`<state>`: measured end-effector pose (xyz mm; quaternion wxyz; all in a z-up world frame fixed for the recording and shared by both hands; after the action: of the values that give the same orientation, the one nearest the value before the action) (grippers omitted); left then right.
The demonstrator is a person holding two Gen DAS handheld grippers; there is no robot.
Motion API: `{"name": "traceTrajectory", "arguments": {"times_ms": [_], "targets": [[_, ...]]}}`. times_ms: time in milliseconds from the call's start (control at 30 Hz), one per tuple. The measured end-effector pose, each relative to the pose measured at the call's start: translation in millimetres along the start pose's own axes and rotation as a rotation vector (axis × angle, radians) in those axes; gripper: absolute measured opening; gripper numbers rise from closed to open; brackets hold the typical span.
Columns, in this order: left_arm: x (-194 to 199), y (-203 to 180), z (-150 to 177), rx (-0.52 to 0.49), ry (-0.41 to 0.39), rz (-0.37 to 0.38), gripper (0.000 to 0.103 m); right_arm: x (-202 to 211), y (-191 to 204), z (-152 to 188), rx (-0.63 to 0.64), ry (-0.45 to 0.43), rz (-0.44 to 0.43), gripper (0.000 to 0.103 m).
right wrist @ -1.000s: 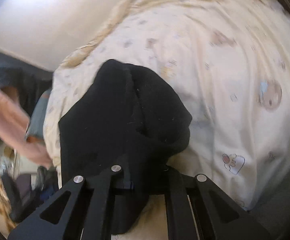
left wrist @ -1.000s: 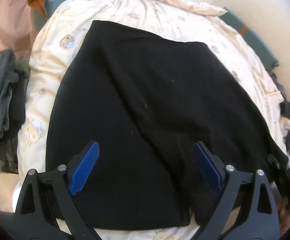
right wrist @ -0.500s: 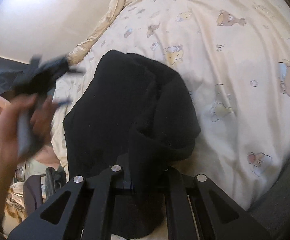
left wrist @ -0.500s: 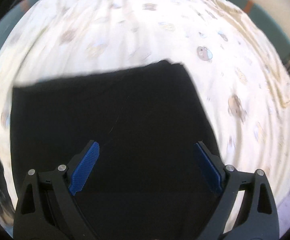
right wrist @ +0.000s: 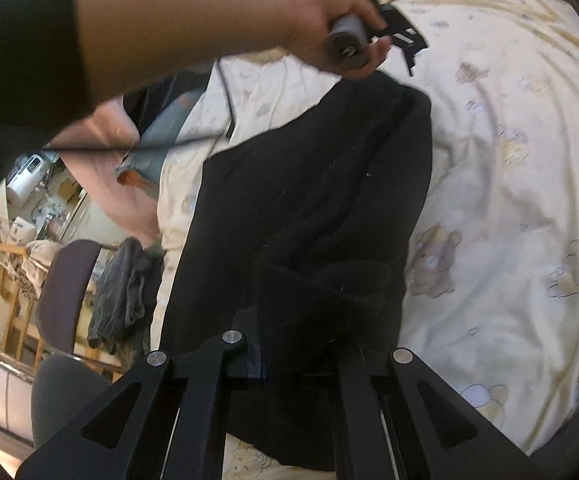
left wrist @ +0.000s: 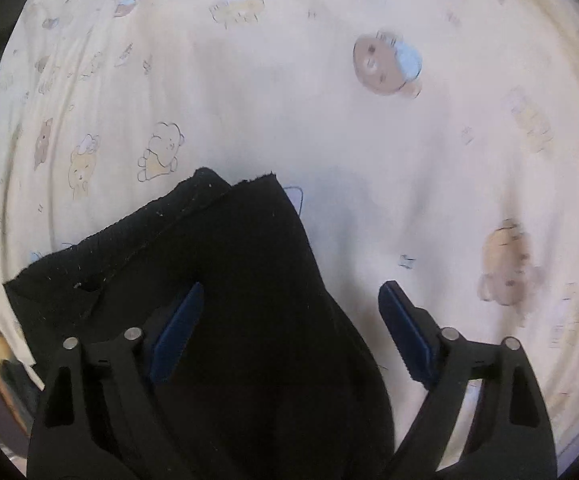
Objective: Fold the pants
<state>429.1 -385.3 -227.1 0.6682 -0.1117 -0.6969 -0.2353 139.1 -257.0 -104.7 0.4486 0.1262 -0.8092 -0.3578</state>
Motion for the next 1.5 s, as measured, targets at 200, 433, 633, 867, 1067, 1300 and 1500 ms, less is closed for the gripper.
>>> {"name": "traceTrajectory", "arguments": {"times_ms": [200, 433, 633, 867, 1067, 1300, 1500], "targets": [[-21.0, 1.0, -2.8, -0.050, 0.037, -0.108, 0.068, -11.1, 6.8, 11.3, 0.073, 0.045, 0.036, 0.007], [-12.2, 23.3, 7.3, -0.125, 0.020, -0.144, 0.014, -21.2, 24.7, 29.2, 0.162, 0.113, 0.015, 0.007], [32.0, 44.7, 16.2, -0.103, -0.037, -0.053, 0.010, -17.4, 28.6, 29.6, 0.161, 0.120, -0.005, 0.007], [89.3, 101.1, 40.5, -0.047, -0.058, 0.024, 0.009, 7.5, 61.1, 33.4, 0.292, 0.024, -0.073, 0.007], [121.1, 178.4, 81.2, -0.006, -0.161, 0.042, 0.009, 28.3, 123.0, 50.5, 0.448, -0.005, -0.243, 0.007], [97.6, 290.5, 144.6, 0.113, -0.230, 0.095, 0.009, -14.1, 186.9, 93.0, 0.646, 0.152, -0.272, 0.007], [6.4, 329.2, 165.3, 0.134, -0.229, 0.170, 0.009, -94.4, 210.2, 138.1, 0.746, 0.291, -0.190, 0.008]]}}
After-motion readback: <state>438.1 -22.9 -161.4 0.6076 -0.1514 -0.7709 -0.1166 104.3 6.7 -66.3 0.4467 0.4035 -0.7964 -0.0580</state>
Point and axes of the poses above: each gripper's, at about its wrist camera, not at the fingertips, and x roughly against the way its jaws point, y to its left, z to its underside, the point moved 7 cm from there along -x, roughly the way its jaws point, and after that the axes turned 13 degrees about -x, right-handed, at the moved point
